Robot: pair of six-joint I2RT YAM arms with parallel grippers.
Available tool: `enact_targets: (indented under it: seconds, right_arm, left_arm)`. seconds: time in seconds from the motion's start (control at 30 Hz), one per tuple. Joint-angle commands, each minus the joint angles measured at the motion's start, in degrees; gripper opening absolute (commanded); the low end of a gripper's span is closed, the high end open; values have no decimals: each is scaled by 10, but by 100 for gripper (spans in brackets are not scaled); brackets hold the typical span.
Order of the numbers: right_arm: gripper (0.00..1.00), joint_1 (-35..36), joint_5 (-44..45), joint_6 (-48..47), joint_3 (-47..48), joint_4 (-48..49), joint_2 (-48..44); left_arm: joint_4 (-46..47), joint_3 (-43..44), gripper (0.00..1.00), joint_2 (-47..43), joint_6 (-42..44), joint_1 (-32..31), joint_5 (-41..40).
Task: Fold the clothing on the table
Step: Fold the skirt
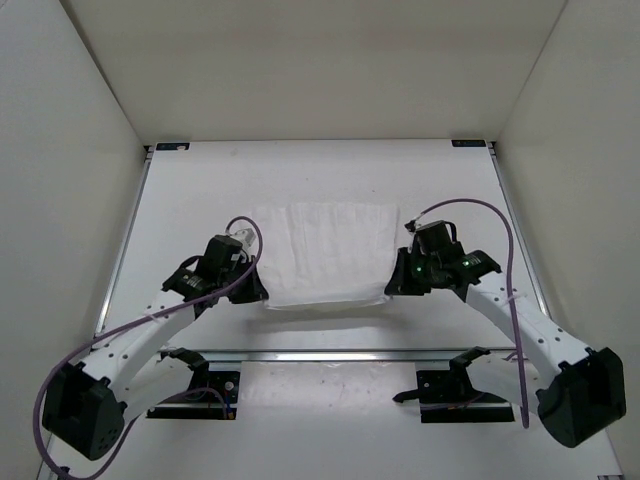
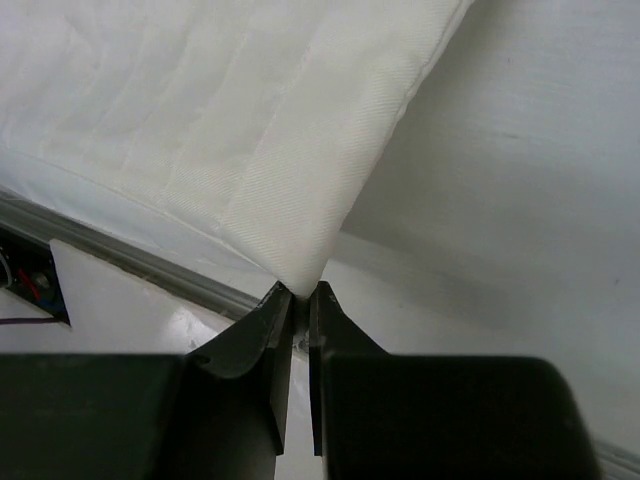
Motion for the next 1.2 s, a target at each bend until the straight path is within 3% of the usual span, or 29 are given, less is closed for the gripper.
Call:
enact_targets:
  seconds: [0.0, 0.17, 0.43, 0.6, 0.8, 0.9, 0.97, 1.0, 1.07, 1.1, 1.17]
  right_arm:
    - [0, -4, 60, 3, 1, -96, -50]
    - [0, 4, 44, 8, -15, -152, -106]
    - [0, -6, -20, 13, -91, -200, -215]
    - [0, -60, -128, -28, -27, -186, -189]
    - [0, -158, -174, -77, 77, -70, 11]
    - [0, -208, -184, -72, 171, -8, 185]
    - [0, -230, -193, -73, 246, 18, 276]
    - [5, -233, -197, -69, 293, 33, 329]
    - [32, -238, -194, -76, 362, 39, 395]
    - [37, -238, -194, -82, 380, 42, 421]
    - [48, -236, -196, -93, 420, 51, 441]
  left_arm:
    - [-97, 21, 0, -41, 8, 1, -29]
    - [-133, 20, 0, -102, -6, -12, -6]
    - [-134, -54, 0, -194, -53, -20, 26]
    - [-112, 22, 0, -161, -16, 65, 93]
    - [44, 96, 1, 12, -28, 148, 123]
    - [141, 122, 1, 134, -61, 189, 145]
    - [198, 162, 10, 217, -75, 208, 154]
    - [208, 175, 28, 264, -88, 211, 152]
    - [283, 215, 45, 329, -101, 224, 192]
    - [296, 225, 54, 361, -125, 231, 213]
    - [328, 241, 55, 385, -142, 236, 230]
